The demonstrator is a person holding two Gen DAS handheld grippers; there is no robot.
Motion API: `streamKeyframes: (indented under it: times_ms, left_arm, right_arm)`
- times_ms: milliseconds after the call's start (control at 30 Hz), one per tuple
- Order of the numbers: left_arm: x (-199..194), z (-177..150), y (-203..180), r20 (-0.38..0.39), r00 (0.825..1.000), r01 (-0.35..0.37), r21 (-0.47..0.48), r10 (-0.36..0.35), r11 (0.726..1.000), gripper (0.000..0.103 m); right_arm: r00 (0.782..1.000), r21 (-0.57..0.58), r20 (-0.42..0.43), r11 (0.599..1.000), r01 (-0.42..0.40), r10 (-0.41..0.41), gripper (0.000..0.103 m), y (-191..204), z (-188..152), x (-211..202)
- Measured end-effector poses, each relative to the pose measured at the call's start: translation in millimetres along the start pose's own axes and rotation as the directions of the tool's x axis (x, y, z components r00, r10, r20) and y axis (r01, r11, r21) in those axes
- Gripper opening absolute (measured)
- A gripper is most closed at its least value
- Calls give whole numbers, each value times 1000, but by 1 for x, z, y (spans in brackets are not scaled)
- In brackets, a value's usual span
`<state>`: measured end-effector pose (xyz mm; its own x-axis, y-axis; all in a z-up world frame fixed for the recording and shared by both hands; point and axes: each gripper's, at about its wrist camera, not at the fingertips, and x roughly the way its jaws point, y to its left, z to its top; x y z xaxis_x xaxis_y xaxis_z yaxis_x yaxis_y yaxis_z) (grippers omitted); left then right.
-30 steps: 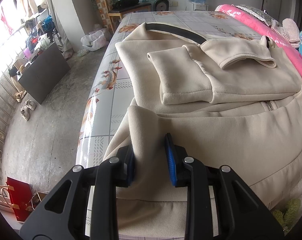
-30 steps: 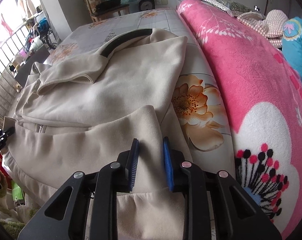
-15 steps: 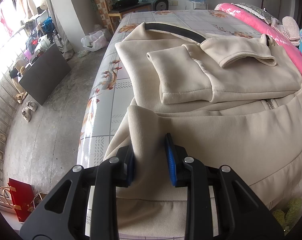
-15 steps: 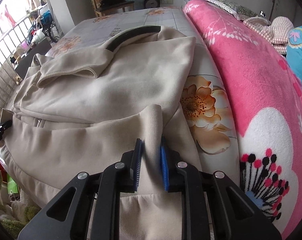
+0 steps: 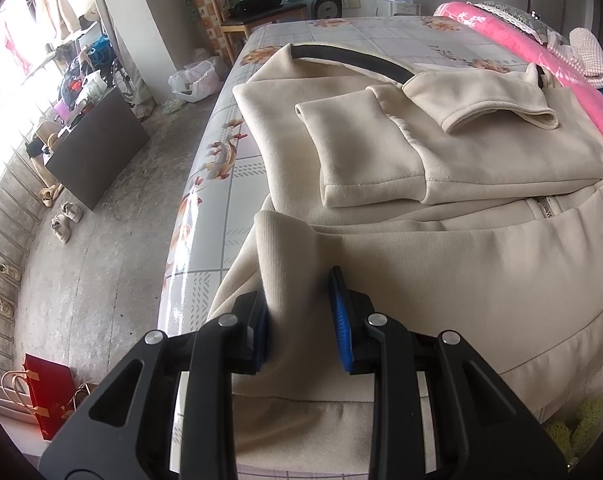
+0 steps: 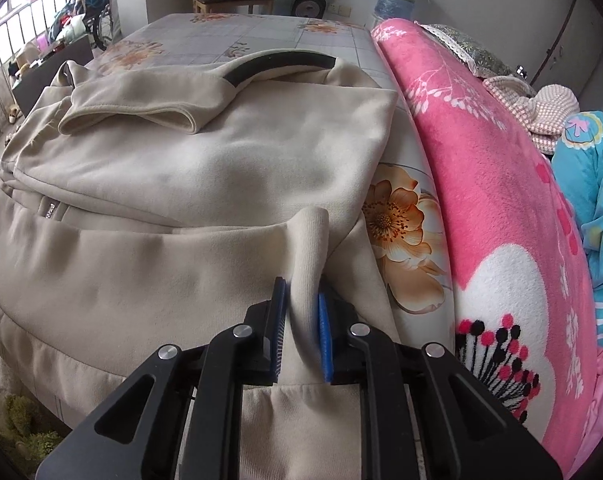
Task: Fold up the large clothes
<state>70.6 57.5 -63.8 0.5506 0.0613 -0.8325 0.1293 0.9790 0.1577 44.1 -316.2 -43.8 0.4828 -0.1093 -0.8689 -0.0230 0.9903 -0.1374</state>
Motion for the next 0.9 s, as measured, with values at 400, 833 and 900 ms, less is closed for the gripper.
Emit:
streamKeyframes:
  times_ms: [400, 833, 900]
  left_arm:
    - [-1, 2, 1, -20, 1000, -3, -15, 3, 1000, 26]
    - [-1, 1, 1, -19, 1000, -3, -15, 3, 1000, 26]
    - [-1, 1, 1, -19, 1000, -4, -14, 4, 1000, 26]
  right_arm:
    - [1000, 8, -7, 1000, 0, 0, 15, 0, 0, 0]
    - [1000, 4, -15, 1000, 14, -13, 15, 1, 1, 2]
    - [1000, 3, -14, 1000, 15, -15, 15, 1, 1, 2]
